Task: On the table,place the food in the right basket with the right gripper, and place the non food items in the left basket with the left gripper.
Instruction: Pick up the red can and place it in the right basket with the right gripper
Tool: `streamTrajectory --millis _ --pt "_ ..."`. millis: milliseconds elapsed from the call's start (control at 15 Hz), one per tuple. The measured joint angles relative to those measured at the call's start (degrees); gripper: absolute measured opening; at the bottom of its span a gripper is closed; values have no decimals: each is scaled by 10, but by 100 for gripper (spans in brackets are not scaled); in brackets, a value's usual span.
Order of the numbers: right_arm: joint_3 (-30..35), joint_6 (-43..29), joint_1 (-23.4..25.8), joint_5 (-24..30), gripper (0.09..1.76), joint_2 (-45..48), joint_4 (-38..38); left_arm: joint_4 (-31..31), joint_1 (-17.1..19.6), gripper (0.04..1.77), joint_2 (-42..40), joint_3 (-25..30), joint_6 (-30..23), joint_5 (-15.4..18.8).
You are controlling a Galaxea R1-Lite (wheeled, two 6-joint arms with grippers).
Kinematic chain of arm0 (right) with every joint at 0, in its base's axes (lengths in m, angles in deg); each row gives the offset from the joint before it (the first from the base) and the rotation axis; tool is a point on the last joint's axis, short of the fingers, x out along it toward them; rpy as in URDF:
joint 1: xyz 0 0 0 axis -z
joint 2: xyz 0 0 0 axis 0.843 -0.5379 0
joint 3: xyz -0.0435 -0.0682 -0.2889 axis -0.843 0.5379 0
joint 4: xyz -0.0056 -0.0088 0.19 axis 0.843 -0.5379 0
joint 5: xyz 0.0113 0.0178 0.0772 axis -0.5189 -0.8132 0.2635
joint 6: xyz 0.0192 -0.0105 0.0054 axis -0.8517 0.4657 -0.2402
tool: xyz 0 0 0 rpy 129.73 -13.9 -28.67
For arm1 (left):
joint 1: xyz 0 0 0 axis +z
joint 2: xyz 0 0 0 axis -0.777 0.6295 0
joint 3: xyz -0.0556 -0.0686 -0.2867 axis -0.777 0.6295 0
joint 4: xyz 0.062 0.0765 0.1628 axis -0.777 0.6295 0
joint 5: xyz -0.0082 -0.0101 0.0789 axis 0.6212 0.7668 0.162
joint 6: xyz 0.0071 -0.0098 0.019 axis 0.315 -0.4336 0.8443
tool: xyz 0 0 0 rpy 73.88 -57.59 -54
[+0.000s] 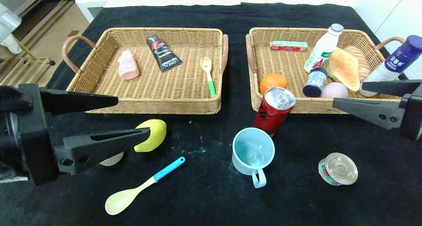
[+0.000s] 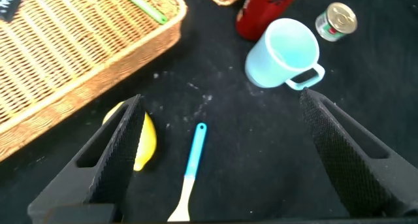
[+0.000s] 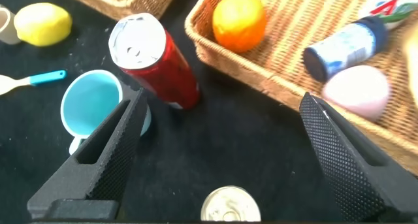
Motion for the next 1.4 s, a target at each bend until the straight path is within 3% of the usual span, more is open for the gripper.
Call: streamTrajectory --millis 800,1400 --pt "8 3 -67 -44 171 -26 2 0 -6 172 -21 7 2 -2" --pt "8 12 -153 -123 171 -88 48 0 -6 172 -23 8 2 -2"
